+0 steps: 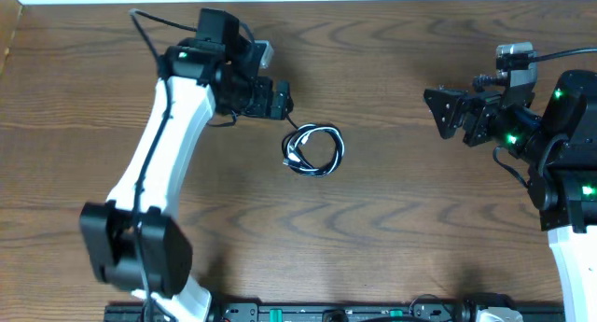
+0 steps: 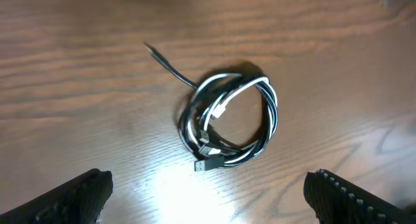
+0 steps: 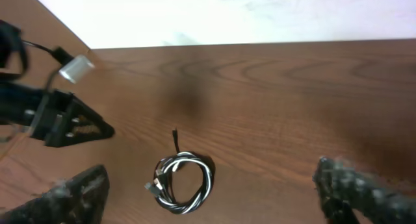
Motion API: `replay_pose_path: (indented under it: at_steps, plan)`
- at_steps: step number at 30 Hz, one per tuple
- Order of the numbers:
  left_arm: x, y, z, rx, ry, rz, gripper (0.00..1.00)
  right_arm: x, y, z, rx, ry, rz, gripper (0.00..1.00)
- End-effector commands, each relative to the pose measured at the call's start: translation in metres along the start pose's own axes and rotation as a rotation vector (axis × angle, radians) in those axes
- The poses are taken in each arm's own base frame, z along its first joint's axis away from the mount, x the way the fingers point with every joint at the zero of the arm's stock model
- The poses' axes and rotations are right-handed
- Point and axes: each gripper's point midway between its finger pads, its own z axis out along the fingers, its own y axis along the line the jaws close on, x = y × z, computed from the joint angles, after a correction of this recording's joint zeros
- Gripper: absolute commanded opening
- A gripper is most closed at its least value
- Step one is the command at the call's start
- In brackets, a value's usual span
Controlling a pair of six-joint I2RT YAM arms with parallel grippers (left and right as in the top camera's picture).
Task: Untangle cables
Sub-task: 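Reach both grippers toward the black-and-white cable bundle and grasp it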
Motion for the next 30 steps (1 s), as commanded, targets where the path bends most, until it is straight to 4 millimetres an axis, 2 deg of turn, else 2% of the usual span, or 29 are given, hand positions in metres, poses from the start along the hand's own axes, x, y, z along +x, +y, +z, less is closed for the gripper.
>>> replay_pose_path:
  at_steps: [1, 2, 3, 9, 11, 13, 22, 25, 30]
  plan:
    - [0.004, -0.022, 0.027, 0.148, 0.063, 0.139, 1.0, -0.001, -0.001, -0.003, 0.014, 0.008, 0.003, 0.88]
    - [0.007, -0.024, 0.038, 0.166, 0.086, 0.172, 1.0, 0.002, -0.001, -0.003, 0.015, 0.018, 0.01, 0.87]
    - [0.01, -0.025, 0.057, 0.174, 0.119, 0.198, 0.93, 0.007, -0.002, -0.003, 0.018, 0.037, 0.021, 0.83]
    - [0.016, -0.034, 0.111, 0.186, 0.177, 0.245, 0.76, 0.015, -0.007, 0.003, 0.025, 0.074, 0.048, 0.75]
    - [0.021, -0.035, 0.133, 0.142, 0.201, 0.284, 0.72, 0.017, -0.01, 0.007, 0.029, 0.086, 0.056, 0.74]
    - [0.024, -0.033, 0.144, 0.097, 0.214, 0.31, 0.71, 0.019, -0.012, 0.009, 0.03, 0.096, 0.062, 0.74]
    - [0.017, -0.041, 0.173, -0.011, 0.177, 0.417, 0.7, 0.029, -0.022, 0.024, 0.037, 0.147, 0.092, 0.74]
    - [0.015, -0.038, 0.177, -0.068, 0.165, 0.442, 0.68, 0.032, -0.024, 0.026, 0.039, 0.159, 0.099, 0.75]
    - [0.018, -0.032, 0.178, -0.119, 0.176, 0.453, 0.6, 0.033, -0.025, 0.027, 0.04, 0.162, 0.101, 0.75]
